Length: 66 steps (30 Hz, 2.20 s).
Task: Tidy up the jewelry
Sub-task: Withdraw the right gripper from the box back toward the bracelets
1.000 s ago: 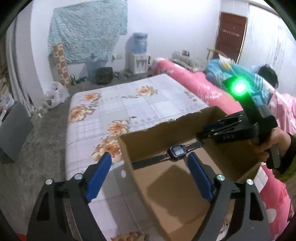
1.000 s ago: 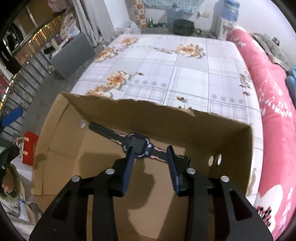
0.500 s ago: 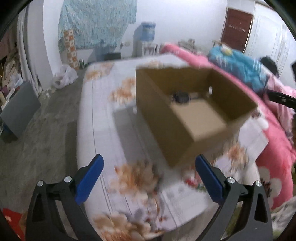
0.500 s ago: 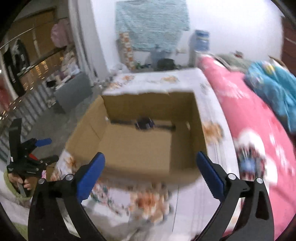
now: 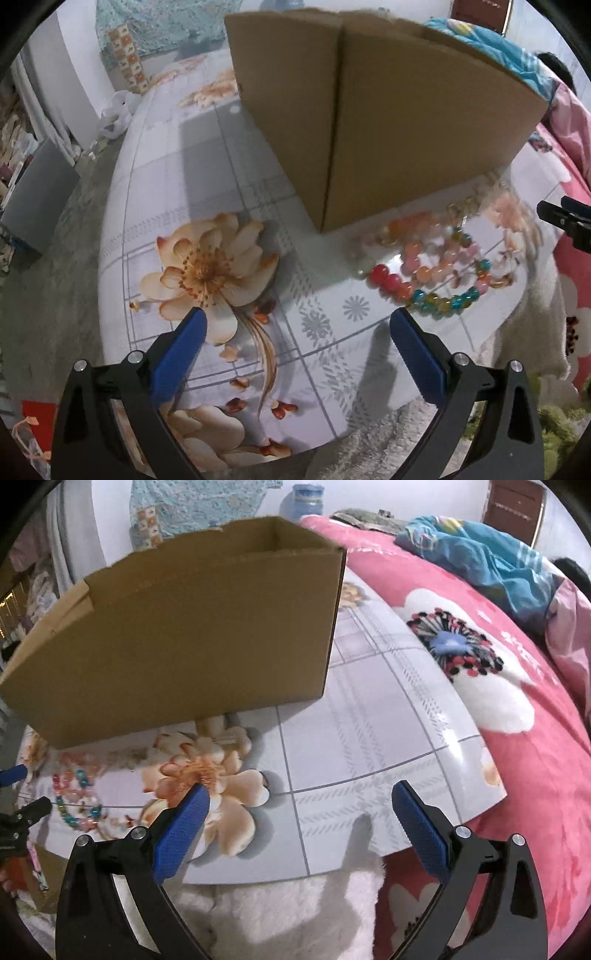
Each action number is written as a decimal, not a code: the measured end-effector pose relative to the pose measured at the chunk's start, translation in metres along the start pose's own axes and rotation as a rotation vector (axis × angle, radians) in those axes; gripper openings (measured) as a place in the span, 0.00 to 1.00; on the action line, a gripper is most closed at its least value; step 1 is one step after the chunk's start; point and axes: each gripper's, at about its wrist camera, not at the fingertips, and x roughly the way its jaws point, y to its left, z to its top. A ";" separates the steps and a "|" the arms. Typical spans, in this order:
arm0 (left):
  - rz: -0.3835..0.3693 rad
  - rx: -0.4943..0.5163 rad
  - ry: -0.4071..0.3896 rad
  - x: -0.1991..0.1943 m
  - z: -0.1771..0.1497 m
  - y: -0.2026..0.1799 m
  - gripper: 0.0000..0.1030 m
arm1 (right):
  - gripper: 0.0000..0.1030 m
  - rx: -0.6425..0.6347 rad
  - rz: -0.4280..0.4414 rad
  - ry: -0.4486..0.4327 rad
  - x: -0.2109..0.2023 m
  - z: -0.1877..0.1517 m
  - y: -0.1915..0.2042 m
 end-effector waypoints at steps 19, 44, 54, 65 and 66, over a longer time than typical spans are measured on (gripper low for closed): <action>-0.007 -0.014 0.009 0.005 0.004 0.008 0.95 | 0.92 -0.011 -0.019 0.006 0.011 -0.015 0.006; -0.007 -0.026 -0.034 0.006 0.001 0.009 0.96 | 0.92 -0.043 0.015 0.033 0.016 -0.006 -0.001; -0.004 -0.032 -0.029 0.006 0.002 0.009 0.96 | 0.93 -0.022 0.024 0.022 0.019 -0.005 -0.003; 0.003 -0.044 -0.010 0.008 0.007 0.008 0.96 | 0.93 -0.002 0.010 0.015 0.023 -0.002 -0.003; 0.002 -0.043 -0.007 0.008 0.008 0.008 0.96 | 0.93 -0.002 0.009 0.009 0.023 -0.002 -0.002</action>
